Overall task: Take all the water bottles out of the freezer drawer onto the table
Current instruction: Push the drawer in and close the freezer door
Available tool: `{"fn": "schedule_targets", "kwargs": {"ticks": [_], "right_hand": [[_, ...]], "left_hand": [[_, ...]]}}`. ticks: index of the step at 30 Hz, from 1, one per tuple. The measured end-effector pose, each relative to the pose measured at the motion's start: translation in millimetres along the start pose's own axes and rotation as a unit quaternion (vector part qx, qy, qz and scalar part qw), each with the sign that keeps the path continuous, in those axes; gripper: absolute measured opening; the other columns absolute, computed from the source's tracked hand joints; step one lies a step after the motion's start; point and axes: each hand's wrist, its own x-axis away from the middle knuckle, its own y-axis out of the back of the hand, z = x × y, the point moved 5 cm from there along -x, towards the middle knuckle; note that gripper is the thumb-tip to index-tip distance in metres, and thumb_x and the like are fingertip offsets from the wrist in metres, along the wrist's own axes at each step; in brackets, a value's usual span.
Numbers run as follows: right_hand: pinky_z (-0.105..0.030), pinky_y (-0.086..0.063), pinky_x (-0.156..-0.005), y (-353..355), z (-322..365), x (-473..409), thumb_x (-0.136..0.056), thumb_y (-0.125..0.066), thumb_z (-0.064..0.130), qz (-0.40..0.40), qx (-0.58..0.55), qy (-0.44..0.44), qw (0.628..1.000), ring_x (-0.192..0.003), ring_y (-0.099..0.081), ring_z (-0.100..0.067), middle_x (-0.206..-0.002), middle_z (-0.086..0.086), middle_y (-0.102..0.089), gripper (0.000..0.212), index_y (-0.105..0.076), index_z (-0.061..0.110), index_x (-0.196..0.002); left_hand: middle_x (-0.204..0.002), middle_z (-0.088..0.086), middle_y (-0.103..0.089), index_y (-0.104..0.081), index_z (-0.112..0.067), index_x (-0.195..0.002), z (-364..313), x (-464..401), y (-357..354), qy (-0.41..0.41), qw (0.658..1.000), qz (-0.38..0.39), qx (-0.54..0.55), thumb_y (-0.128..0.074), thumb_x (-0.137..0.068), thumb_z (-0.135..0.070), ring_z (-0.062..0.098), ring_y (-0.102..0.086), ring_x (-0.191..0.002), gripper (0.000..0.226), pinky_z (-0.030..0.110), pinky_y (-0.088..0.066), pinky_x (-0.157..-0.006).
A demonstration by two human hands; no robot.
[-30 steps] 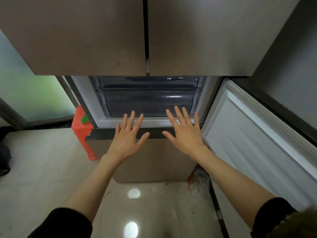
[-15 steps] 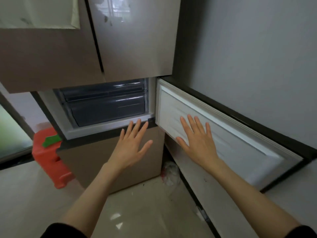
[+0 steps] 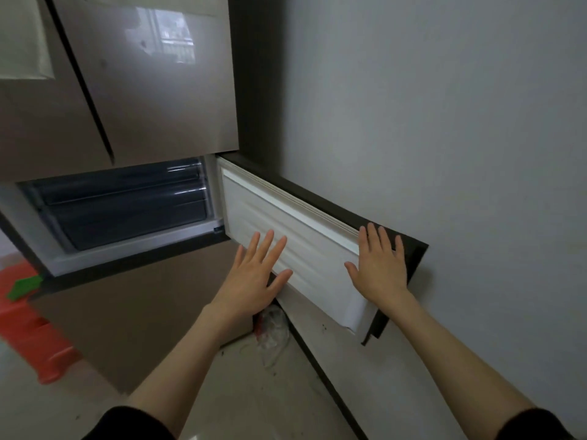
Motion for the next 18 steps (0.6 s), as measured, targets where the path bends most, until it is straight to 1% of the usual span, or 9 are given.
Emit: {"fn": "schedule_targets", "kwargs": {"ticks": [4,7,11,15,18], "right_hand": [[-0.046,-0.005,-0.116,0,1,6,-0.094,-0.036,0.05,-0.016,-0.019,0.023,0.999,-0.145,-0.005,-0.026,-0.158,-0.009,-0.004,0.075,-0.002,0.011,-0.149],[-0.046,-0.011,-0.115,5,9,16,-0.094,-0.036,0.049,-0.023,-0.021,0.045,0.998,-0.145,-0.008,-0.025,-0.158,-0.007,-0.006,0.074,-0.004,0.012,-0.149],[-0.044,-0.017,-0.113,17,29,39,-0.095,-0.036,0.048,-0.03,-0.042,0.089,0.995,-0.143,-0.016,-0.024,-0.157,-0.005,-0.011,0.068,-0.012,0.014,-0.148],[-0.039,-0.025,-0.106,34,62,62,-0.095,-0.037,0.044,-0.045,-0.094,0.153,0.983,-0.134,-0.031,-0.022,-0.153,-0.002,-0.027,0.058,-0.026,0.016,-0.144],[-0.034,-0.03,-0.102,46,96,76,-0.097,-0.038,0.034,-0.039,-0.154,0.214,0.964,-0.125,-0.039,-0.02,-0.145,0.0,-0.04,0.049,-0.032,0.017,-0.142]], "left_hand": [[-0.152,-0.01,0.021,0.011,-0.04,-0.143,-18,14,-11,0.002,1.0,-0.005,0.002,-0.01,-0.079,-0.068,0.015,0.025,-0.139,0.073,0.037,0.013,-0.114],[-0.154,-0.009,0.019,0.009,-0.038,-0.145,-19,33,-12,0.023,1.0,0.003,0.01,-0.02,-0.088,-0.06,0.014,0.025,-0.14,0.067,0.041,0.009,-0.117],[-0.154,-0.008,0.02,0.009,-0.038,-0.145,-15,53,-8,0.036,0.999,-0.003,-0.002,-0.025,-0.092,-0.056,0.014,0.026,-0.139,0.065,0.041,0.009,-0.117],[-0.154,-0.007,0.02,0.005,-0.035,-0.146,-4,77,2,0.043,0.999,-0.022,-0.005,-0.03,-0.094,-0.05,0.013,0.026,-0.139,0.065,0.04,0.008,-0.118],[-0.152,-0.008,0.017,0.001,-0.032,-0.147,10,104,14,0.046,0.998,-0.04,0.007,-0.033,-0.095,-0.045,0.012,0.024,-0.139,0.063,0.038,0.007,-0.118]]}}
